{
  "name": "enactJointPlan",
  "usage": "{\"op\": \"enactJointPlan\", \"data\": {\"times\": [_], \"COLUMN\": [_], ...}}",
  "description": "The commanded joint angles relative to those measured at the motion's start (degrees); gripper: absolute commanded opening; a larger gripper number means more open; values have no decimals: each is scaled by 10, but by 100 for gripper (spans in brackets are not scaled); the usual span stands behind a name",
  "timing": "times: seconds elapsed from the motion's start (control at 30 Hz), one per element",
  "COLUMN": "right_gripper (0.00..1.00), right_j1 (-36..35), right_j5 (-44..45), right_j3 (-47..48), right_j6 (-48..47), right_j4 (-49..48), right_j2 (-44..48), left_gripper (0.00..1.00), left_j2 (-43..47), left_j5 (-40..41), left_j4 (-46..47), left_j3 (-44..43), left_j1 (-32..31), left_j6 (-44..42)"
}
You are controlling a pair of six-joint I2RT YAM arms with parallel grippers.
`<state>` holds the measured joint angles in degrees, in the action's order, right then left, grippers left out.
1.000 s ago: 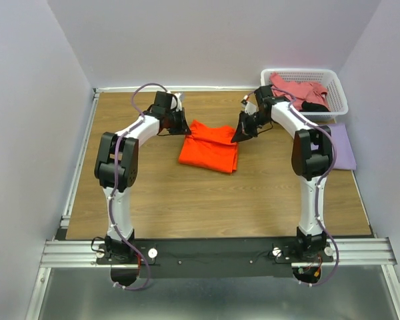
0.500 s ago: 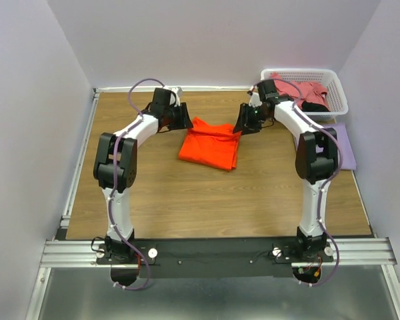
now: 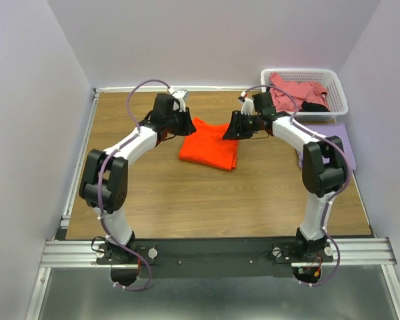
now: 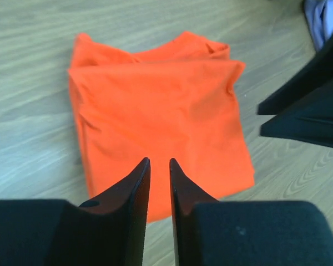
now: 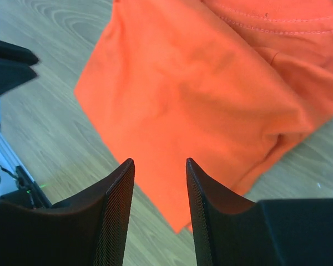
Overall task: Fold and stack the t-shirts
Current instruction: Fold the tshirt
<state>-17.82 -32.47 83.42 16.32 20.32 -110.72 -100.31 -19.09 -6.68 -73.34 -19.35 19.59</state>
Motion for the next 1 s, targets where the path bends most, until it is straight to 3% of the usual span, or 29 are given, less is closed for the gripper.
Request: {"op": "enactJointPlan", "data": {"times": [0.0,0.17,0.37,0.47,0.63,0.77,0.97], "right_gripper": [49,49,49,49,49,50,50], "right_j1": [9,28,43,44,44,43,22], "right_j5": [-57,-7,71,109,142,43,-138], "right_j3": [8,53,73,68,39,5,-78], "right_j6": [31,46,39,31,45,70,137], "right_j4": [-95,-106,-107,-106,-106,-108,-167], "right_j2": [-51,-121,-151,-136,-68,-12,30], "left_gripper": [25,23,24,25,41,55,53], "left_j2": [-84,-211,-314,-325,-277,-182,-55], "left_j5": [-23,-26,-51,-49,-49,-37,-67], "left_j4": [33,25,11,14,10,8,31], "left_j3": [-54,-179,-248,-252,-246,-205,-45], "left_j1": [1,12,35,41,52,52,50], "left_j6": [-3,15,31,36,36,39,57]}}
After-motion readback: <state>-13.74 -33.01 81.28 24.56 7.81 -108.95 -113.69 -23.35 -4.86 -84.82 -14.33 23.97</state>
